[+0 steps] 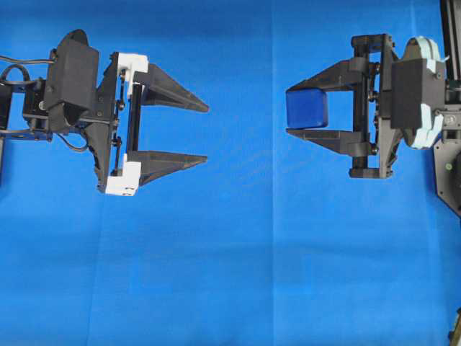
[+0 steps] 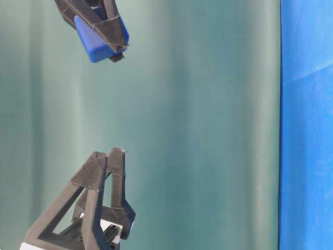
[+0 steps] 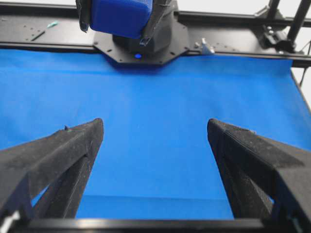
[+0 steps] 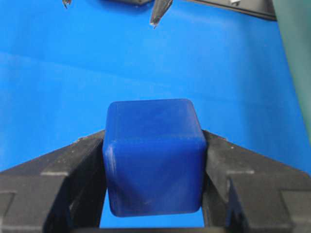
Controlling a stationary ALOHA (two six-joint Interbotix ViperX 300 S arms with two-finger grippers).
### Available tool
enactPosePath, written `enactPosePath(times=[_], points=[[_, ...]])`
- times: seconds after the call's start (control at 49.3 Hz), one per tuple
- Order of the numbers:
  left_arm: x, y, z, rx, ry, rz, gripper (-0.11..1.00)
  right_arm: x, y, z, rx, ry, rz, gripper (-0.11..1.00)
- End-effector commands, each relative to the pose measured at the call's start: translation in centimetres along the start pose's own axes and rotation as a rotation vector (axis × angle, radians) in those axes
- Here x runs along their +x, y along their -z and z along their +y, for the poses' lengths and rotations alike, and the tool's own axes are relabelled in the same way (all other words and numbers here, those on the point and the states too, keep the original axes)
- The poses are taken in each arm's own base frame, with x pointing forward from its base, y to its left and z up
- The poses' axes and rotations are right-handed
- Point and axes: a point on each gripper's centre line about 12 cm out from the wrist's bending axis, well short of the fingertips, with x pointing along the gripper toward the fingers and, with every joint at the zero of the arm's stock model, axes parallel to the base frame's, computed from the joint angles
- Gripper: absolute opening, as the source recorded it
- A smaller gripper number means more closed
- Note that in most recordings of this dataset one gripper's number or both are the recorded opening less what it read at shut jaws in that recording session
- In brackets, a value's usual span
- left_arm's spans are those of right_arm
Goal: Handover the blue block to the right arm after grasping it with the left arm, then place it in the designated position.
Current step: 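Pull the cube away to the right with the right gripper, then rotate the right gripper to point the cube downward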
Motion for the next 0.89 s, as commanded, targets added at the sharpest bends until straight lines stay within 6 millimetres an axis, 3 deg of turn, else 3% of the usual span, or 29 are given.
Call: enactPosePath(times=[0.0, 0.872], points=[[-0.32, -1.34, -0.01, 0.0, 0.0, -0.043, 0.92, -0.36, -0.76, 0.03, 0.006, -0.003, -0.023, 0.43], [-0.31, -1.38, -0.01, -0.002, 0.0, -0.043, 0.92, -0.36, -0.57, -0.08, 0.011, 0.007, -0.007, 0.43]])
